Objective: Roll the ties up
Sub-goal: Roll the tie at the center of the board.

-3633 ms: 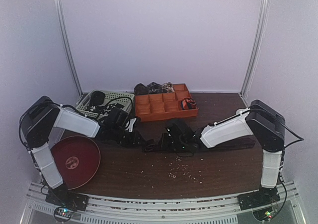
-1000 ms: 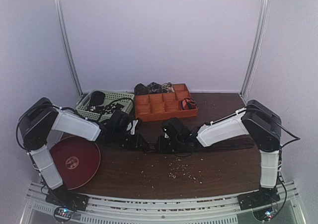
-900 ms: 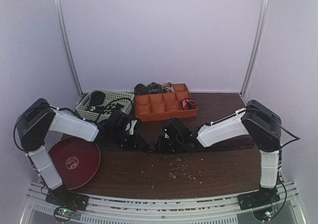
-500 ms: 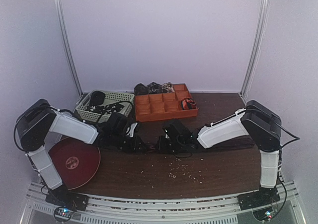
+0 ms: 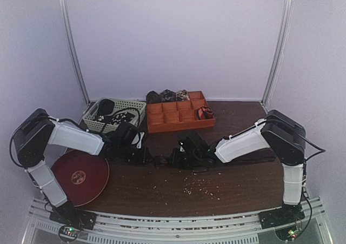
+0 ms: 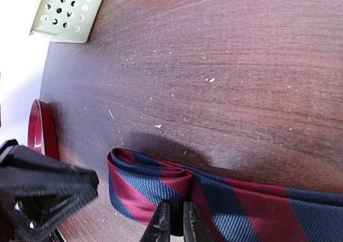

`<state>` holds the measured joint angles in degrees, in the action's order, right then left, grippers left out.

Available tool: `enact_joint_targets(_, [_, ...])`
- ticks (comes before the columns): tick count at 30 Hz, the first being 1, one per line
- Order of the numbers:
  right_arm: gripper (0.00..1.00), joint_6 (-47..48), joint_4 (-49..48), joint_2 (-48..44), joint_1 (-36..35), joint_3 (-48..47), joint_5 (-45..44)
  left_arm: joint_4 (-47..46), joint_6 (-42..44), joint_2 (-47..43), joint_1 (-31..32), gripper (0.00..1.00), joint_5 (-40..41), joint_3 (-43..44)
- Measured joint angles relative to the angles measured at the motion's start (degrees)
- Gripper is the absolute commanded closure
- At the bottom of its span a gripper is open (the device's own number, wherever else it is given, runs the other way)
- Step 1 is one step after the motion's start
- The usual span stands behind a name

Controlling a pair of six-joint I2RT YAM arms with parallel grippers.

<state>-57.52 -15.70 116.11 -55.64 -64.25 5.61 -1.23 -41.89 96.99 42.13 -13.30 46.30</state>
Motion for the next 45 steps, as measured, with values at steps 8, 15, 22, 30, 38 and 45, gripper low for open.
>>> enact_joint_targets(8, [0.89,0.07,-0.31,0.37,0.00,-0.28,0.02,1.79,0.44,2.67,-1.03,0.95,4.26,0.37])
enact_joint_targets(15, [0.89,0.24,-0.13,0.37,0.11,-0.31,-0.20,-2.08,1.31,6.34,-1.22,0.96,1.03,2.82])
enact_joint_targets(22, [0.88,0.26,-0.61,0.37,0.63,-0.04,-0.09,-6.08,-0.90,6.49,-1.60,0.96,-4.35,0.81])
enact_joint_targets(30, [0.84,0.26,-3.87,0.35,1.18,1.90,0.63,-13.11,-6.05,6.49,-1.57,0.96,-12.70,-1.20])
enact_joint_targets(38, [0.84,1.11,-3.89,-0.55,1.86,2.69,1.09,-13.55,-6.45,6.49,-1.57,0.96,-13.57,-0.79])
enact_joint_targets(45, [0.90,3.19,-2.97,-0.57,2.47,2.19,2.12,-13.18,-6.01,6.49,-1.57,0.96,-13.62,0.55])
